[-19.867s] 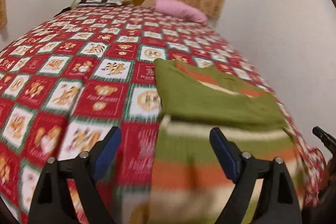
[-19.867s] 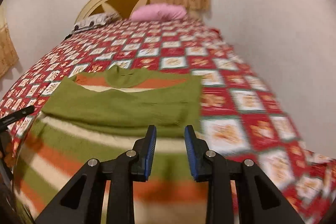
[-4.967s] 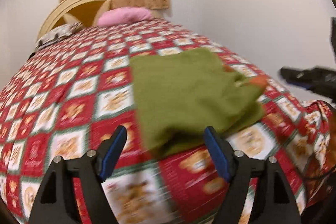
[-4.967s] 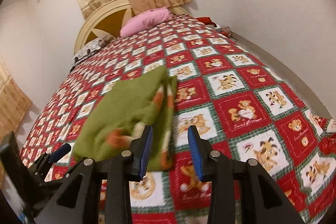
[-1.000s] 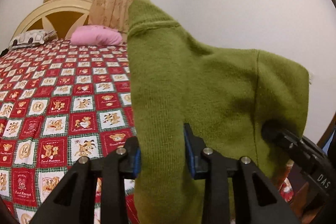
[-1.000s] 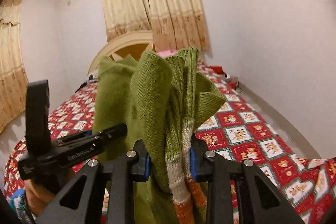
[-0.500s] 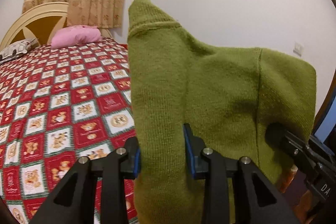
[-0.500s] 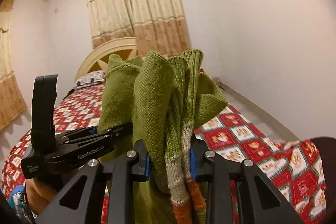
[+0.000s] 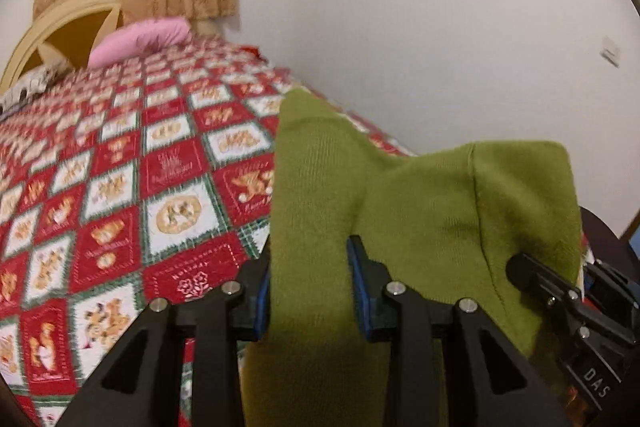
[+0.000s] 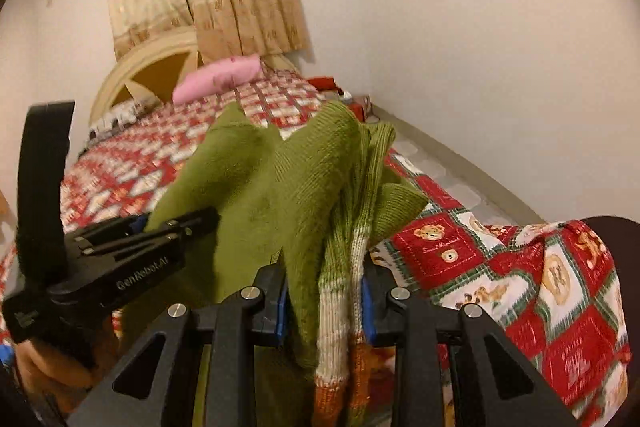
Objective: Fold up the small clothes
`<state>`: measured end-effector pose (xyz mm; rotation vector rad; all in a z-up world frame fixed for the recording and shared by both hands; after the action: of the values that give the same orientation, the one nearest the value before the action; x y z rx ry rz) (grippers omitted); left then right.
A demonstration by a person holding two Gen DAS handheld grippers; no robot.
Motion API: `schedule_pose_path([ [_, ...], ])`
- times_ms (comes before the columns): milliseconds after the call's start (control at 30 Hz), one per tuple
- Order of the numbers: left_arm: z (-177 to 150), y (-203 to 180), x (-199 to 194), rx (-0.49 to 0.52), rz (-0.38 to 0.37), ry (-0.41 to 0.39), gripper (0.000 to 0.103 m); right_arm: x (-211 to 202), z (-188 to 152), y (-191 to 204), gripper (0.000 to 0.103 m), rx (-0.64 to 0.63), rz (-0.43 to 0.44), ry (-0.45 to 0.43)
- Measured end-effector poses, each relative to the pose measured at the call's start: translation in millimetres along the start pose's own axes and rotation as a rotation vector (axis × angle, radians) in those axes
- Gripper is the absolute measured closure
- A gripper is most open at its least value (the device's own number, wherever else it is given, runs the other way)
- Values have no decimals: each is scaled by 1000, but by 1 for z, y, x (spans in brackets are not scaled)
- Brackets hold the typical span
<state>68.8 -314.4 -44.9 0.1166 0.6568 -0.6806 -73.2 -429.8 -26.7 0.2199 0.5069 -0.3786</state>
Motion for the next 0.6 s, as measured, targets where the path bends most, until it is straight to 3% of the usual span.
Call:
schedule_pose_path([
  [200,-12,10,30,-73,51,78,67,52,-14,-22,77,8,-5,113],
  [367,-14,5,36,-67,85,109,63,75,-18,-44,77,150,68,189],
  [533,-12,9,49,-53,142,148,46,96,-15,-47,72,208,73,221],
  [600,-12,12,51,-58,152,152,43,98,-14,-47,71,206,71,224],
])
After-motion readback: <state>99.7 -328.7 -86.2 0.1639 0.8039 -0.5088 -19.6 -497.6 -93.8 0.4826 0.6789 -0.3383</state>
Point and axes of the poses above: each gripper's, at about its wrist camera, not at the fingertips, and x roughly the way its jaws point, y to its left, z to its top, the point moved 3 cm from there along x, roughly the way its jaws point, and after that the axes turned 5 degrees about -y, right-handed, at the moved point
